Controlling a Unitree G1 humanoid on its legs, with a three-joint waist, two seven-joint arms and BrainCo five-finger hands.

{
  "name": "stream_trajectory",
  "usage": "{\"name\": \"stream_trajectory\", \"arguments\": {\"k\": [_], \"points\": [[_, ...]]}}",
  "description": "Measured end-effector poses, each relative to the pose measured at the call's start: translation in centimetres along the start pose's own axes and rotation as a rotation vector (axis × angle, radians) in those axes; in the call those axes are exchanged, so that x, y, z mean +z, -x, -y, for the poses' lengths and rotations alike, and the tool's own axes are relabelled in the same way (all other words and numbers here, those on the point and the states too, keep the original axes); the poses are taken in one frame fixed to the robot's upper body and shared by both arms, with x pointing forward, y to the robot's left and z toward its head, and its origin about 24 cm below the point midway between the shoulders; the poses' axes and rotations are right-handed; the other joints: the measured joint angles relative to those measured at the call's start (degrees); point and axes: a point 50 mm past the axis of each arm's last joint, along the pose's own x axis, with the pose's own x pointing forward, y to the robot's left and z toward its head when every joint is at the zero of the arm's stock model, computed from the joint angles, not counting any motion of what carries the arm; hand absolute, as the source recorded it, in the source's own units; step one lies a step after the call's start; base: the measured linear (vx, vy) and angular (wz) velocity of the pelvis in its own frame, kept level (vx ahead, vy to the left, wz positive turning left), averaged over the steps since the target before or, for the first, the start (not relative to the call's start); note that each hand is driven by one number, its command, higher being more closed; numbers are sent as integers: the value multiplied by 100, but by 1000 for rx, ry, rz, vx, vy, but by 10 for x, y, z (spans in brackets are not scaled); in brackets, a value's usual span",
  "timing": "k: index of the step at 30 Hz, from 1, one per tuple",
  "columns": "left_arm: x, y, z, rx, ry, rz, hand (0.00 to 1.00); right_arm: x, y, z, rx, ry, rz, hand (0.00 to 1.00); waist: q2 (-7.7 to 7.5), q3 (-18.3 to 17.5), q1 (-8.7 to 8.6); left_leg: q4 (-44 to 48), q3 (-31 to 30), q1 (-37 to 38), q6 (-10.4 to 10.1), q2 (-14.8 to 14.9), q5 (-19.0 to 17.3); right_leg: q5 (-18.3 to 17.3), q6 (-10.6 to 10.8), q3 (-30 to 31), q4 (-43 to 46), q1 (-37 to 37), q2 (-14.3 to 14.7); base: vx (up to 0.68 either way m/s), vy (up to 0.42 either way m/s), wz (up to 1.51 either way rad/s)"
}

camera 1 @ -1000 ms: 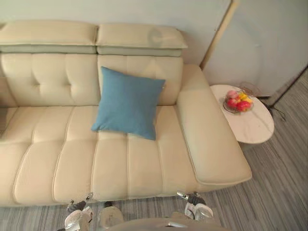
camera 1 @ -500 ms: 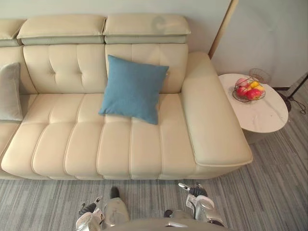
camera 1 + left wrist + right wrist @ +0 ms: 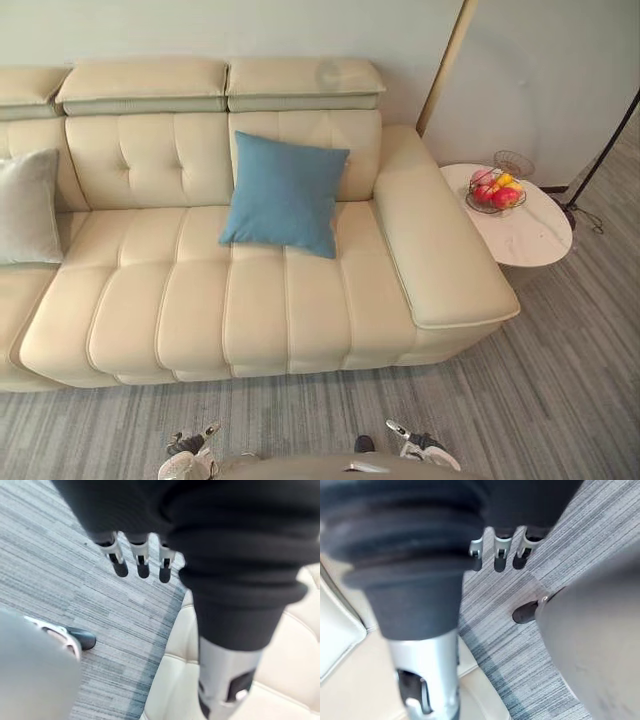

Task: Pick up cushions and gather them together orderly.

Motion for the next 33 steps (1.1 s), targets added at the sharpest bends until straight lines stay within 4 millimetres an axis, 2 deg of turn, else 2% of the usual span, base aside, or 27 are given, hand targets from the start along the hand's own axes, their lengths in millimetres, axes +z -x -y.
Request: {"name": "stream_trajectory", "arguments": {"k": [1,3,4,26,29,33], "points": [[-1,0,1,-3,-6,-6,0,-2,0,2,-5,1,-11,0,55,-20,2,-146,4,67,-22,15,77,-2,-2,2,-11,0,35,-68,-52,-3],[-4,1,3,-10,-6,-17,0,-2,-1,4,-11,3,-15,0,63,-17,1,-292,-1,127,-58,37,154,-1,-2,-2,-20,-6,80,-49,-59,-2],[0,0,3,-12,-3,-11,0,-9,1,3,-5,55,-23,0,-50,-4,9,-514,94,516,-108,135,125,-2,26,74,-164,218,242,-23,-31,0],[-2,1,8,-55,12,-13,0,-11,1,3,-4,38,-31,0,-54,-6,45,-431,9,495,-104,155,120,11,43,-125,-190,330,202,-11,-7,2],[-2,1,9,-72,17,-9,0,-12,1,4,-5,40,-32,0,-53,-5,58,-398,119,524,-119,183,108,52,71,-70,-220,348,220,-62,-24,-12],[-2,1,10,-84,32,-11,0,-12,2,4,-6,41,-32,0,-19,18,104,-177,597,592,-207,326,-79,226,40,384,-411,349,381,-83,-30,-54]]}}
